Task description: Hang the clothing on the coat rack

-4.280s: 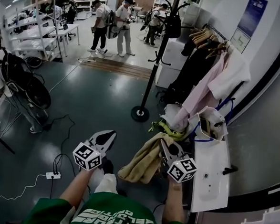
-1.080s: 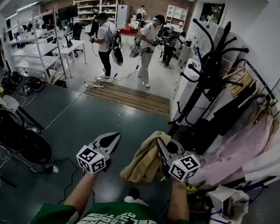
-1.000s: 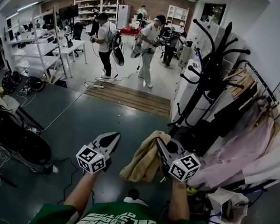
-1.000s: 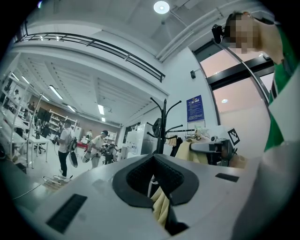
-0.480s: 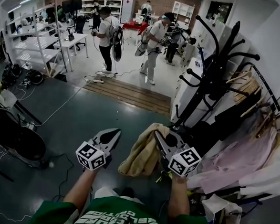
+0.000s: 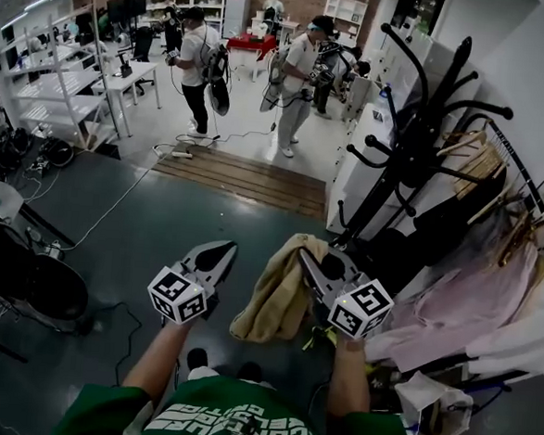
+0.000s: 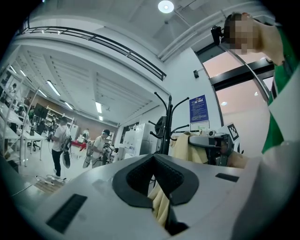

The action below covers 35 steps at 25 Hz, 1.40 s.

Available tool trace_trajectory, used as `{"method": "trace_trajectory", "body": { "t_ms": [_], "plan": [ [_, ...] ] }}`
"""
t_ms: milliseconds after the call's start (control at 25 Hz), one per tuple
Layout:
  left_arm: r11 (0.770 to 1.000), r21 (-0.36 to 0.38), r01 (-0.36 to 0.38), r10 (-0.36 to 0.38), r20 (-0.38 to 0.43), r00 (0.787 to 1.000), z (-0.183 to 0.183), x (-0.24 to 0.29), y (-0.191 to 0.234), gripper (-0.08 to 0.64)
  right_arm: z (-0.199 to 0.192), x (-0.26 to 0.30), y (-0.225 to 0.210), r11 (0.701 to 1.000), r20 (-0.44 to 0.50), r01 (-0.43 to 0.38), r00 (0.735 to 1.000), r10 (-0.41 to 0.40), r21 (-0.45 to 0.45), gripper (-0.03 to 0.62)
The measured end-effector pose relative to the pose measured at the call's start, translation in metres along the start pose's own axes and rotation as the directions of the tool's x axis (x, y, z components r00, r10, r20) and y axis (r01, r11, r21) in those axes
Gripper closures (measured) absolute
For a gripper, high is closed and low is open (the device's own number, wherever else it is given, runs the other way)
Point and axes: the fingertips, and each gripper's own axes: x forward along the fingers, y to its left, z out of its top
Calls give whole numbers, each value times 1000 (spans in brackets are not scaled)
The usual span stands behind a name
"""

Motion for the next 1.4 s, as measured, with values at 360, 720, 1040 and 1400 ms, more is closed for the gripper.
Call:
{"method": "trace_trajectory", "body": {
  "t_ms": [360,720,1040,1400],
  "plan": [
    [998,-5,59,-59,9,998,13,8,24,556,29,26,0,1000,28,2,1000,-2,-23,549],
    [986,64,154,-157,47,986,51,26,24,555,107,61,-16,998,103,-4,995,11,-68,549],
    [971,141,195,-207,72,976,87,44,31,556,196,90,-39,997,71,31,997,-25,-76,549],
    [957,152,248,-260,63,963,90,54,27,555,264,105,-81,999,7,53,999,-53,-9,549]
  ]
}}
